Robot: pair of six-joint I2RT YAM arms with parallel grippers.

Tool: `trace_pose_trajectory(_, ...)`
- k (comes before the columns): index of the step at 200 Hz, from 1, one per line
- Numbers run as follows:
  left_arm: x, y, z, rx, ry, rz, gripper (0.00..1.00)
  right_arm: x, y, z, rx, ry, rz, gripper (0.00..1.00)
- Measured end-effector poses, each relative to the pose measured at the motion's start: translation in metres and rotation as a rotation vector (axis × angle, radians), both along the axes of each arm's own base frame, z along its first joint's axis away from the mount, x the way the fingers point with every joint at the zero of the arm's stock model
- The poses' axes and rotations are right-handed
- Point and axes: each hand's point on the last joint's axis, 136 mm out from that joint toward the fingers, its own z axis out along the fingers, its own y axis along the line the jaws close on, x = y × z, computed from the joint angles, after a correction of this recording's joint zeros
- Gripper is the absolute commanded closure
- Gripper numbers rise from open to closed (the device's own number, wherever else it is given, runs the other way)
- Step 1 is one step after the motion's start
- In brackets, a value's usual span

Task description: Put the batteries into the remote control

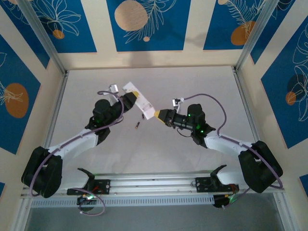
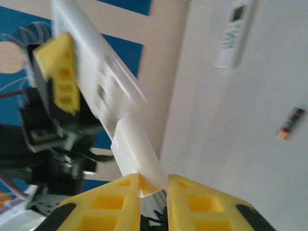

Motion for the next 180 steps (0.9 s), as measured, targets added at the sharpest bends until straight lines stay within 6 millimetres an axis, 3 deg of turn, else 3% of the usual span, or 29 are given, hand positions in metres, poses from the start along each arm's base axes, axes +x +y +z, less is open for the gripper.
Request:
trace_pose_trajectory(23, 0.013, 0.016, 0.000, -0.004, -0.008, 0.079, 1.00, -0.003, -0.007, -0.026, -0.053, 0.062, -0.009, 0.87)
trace_pose_trajectory(56, 0.016, 0.014, -0.006, -0.001, -0.003, 0.088, 1.00, -0.005, -0.010, -0.036, -0.082, 0.081, -0.011, 0.84)
trace_pose_trajectory(76, 0.016, 0.014, -0.009, 0.011, -0.003, 0.091, 1.00, -0.004, -0.016, -0.046, -0.134, 0.081, -0.026, 0.73)
trace_pose_trajectory(99, 0.015, 0.012, -0.012, 0.033, 0.000, 0.085, 1.00, -0.007, -0.029, -0.055, -0.254, 0.004, -0.035, 0.46)
trace_pose_trajectory(111, 0.011, 0.007, -0.017, 0.060, 0.014, 0.067, 1.00, -0.007, -0.036, -0.048, -0.337, -0.119, -0.041, 0.31)
trace_pose_trajectory(120, 0.008, 0.001, -0.021, 0.081, 0.026, 0.048, 1.00, -0.008, -0.038, -0.037, -0.399, -0.253, -0.039, 0.07)
trace_pose_trajectory(124, 0.006, -0.003, -0.021, 0.090, 0.028, 0.037, 1.00, -0.009, -0.038, -0.031, -0.421, -0.316, -0.036, 0.02)
trace_pose_trajectory(150, -0.010, -0.032, -0.017, 0.124, 0.023, -0.059, 1.00, -0.016, -0.029, 0.010, -0.568, -0.766, 0.026, 0.00)
trace_pose_trajectory(180, -0.025, -0.055, -0.006, 0.124, -0.006, -0.135, 1.00, -0.002, -0.015, 0.036, -0.674, -1.009, 0.085, 0.02)
